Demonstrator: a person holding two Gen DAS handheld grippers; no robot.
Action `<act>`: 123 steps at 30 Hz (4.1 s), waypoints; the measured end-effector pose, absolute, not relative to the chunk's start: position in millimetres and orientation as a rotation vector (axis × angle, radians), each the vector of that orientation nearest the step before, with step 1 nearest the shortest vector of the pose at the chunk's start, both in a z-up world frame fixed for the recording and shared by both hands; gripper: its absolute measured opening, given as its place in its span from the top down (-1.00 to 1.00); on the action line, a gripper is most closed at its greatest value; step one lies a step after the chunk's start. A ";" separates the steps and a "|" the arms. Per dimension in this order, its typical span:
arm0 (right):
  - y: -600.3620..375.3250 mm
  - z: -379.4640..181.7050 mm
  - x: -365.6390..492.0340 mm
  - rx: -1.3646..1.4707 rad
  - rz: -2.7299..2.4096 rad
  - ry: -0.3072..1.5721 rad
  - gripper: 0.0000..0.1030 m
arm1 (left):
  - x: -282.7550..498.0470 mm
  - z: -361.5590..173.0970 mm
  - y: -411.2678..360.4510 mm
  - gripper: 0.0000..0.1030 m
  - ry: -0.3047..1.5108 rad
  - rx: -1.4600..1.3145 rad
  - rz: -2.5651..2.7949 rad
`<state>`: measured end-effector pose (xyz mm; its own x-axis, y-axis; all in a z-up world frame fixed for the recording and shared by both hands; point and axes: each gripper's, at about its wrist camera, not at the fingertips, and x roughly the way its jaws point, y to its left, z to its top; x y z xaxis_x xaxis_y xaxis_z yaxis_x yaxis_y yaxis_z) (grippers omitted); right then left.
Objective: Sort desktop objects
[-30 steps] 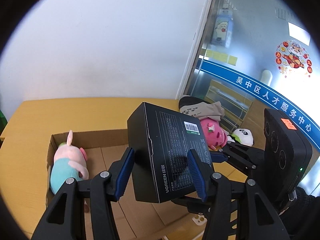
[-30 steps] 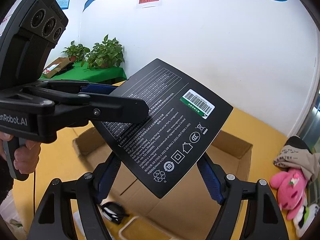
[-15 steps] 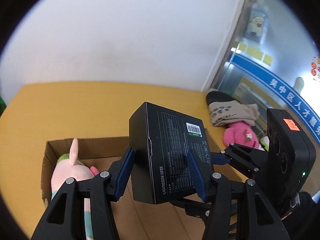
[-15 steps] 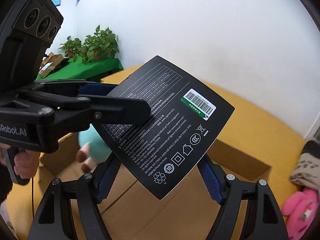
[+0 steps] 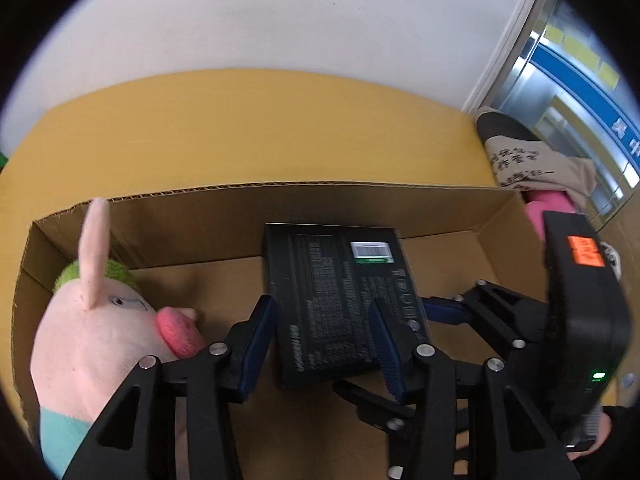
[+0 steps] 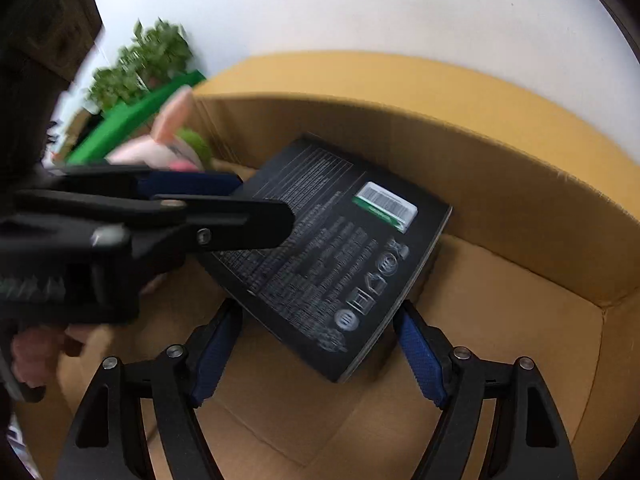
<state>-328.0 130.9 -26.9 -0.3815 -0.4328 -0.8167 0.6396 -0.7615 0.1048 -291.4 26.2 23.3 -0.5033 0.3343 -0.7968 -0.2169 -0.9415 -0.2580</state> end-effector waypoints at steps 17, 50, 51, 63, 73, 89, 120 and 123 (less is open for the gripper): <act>239.3 106.2 -148.4 0.934 -2.326 0.173 -1.00 | -75.7 133.3 -39.6 -0.53 -0.110 -0.988 2.757; 307.4 -20.7 -9.1 1.236 -2.423 -0.063 -0.94 | 72.2 36.7 8.9 -0.53 -0.280 -1.158 2.577; 307.3 -21.7 -10.5 1.236 -2.421 -0.063 -0.94 | 72.4 35.8 9.7 -0.53 -0.280 -1.158 2.575; 299.7 -43.2 -18.5 1.261 -2.390 -0.014 -0.06 | 68.0 30.6 64.0 -0.51 -0.183 -1.170 2.463; 308.0 -34.0 2.3 1.265 -2.215 0.066 -0.64 | 67.5 11.2 70.5 -0.51 -0.148 -1.234 2.427; 195.3 -41.2 54.1 1.175 -2.058 0.081 -0.67 | 84.3 -26.8 -8.5 -0.05 -0.341 -1.375 2.398; 212.1 -44.6 67.8 1.172 -2.225 0.025 0.31 | 104.7 -37.3 14.5 0.38 -0.339 -1.401 2.390; 213.9 -44.9 68.1 1.169 -2.232 0.001 0.32 | 107.2 -35.9 16.7 0.39 -0.313 -1.404 2.401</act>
